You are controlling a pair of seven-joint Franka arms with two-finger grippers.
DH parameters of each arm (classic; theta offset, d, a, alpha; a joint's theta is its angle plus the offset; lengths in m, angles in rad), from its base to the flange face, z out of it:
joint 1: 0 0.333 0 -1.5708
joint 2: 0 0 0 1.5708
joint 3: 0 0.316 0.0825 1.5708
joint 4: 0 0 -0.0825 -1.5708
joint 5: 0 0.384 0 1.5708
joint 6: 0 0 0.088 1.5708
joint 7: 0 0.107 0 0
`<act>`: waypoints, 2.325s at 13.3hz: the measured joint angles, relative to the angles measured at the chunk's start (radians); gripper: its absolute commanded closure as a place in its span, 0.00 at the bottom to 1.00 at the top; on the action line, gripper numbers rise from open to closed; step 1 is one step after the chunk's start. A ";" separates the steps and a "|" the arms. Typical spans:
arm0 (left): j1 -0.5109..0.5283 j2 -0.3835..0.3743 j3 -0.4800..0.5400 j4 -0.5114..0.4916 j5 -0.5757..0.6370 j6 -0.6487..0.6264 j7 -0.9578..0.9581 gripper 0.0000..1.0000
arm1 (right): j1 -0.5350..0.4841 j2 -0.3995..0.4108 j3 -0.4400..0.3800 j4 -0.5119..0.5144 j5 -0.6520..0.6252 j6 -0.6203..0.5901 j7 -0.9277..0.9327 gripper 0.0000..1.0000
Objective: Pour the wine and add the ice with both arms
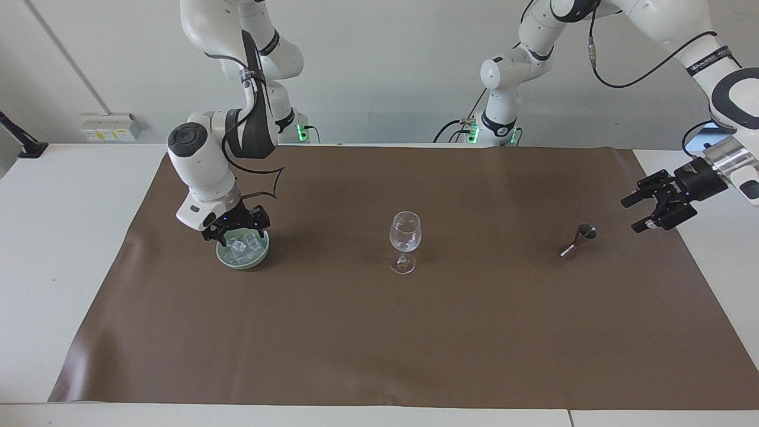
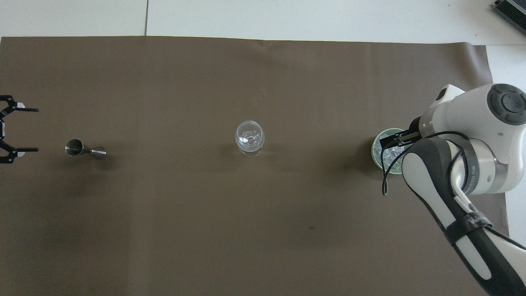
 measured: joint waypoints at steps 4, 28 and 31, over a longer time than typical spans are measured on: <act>-0.082 -0.062 -0.002 0.011 0.118 0.020 0.011 0.00 | -0.027 0.001 -0.002 -0.035 0.000 0.020 -0.023 0.13; -0.387 -0.315 0.115 -0.040 0.488 -0.096 0.769 0.00 | -0.038 0.023 -0.003 -0.040 0.000 0.056 -0.034 0.94; -0.379 -0.319 0.126 -0.040 0.489 -0.121 0.838 0.00 | -0.038 0.023 -0.003 -0.017 0.000 0.037 -0.032 1.00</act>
